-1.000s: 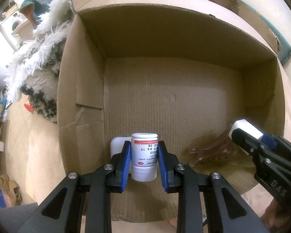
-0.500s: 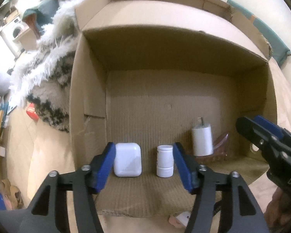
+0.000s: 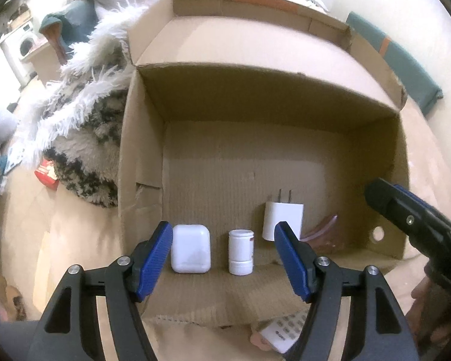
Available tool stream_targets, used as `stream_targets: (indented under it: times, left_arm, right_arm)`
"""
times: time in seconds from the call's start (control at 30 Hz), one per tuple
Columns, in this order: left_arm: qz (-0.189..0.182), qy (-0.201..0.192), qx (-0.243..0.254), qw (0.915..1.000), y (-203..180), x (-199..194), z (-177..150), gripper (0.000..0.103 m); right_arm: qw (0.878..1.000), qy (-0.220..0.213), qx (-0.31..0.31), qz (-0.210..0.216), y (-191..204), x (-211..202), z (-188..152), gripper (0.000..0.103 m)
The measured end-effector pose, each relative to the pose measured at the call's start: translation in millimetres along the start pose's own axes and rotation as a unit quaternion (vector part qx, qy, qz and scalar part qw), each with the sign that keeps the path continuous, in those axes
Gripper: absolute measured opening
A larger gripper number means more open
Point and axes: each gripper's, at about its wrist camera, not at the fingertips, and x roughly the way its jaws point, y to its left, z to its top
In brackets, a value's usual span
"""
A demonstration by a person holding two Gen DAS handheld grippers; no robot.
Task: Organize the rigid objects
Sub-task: 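Set the pill bottle and the charger in the box and open both grippers, then grasp the white GREE remote control with the right gripper and lift it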
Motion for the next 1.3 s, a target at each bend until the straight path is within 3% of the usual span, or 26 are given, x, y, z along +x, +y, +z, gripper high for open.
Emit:
stream_targets:
  times: [0.27,0.6,1.3]
  left_arm:
    - [0.005,-0.027,-0.006,0.9996,13.4,-36.3,-2.8,0.067]
    - [0.014,-0.024,-0.012,0.9995,21.9,-53.7,-21.3,0.067]
    - [0.034,0.005,-0.033,0.9989,54.1,-61.3,-71.5,0.067]
  right_arm:
    - [1.000,-0.023,0.014,0.002,-3.8,-24.4,-2.3,0.097]
    - [0.999,-0.035,0.011,-0.006,-2.6,-52.5,-17.5,0.097]
    - [1.000,0.010,0.029,-0.001,-10.4,-72.4,-69.7,0.097]
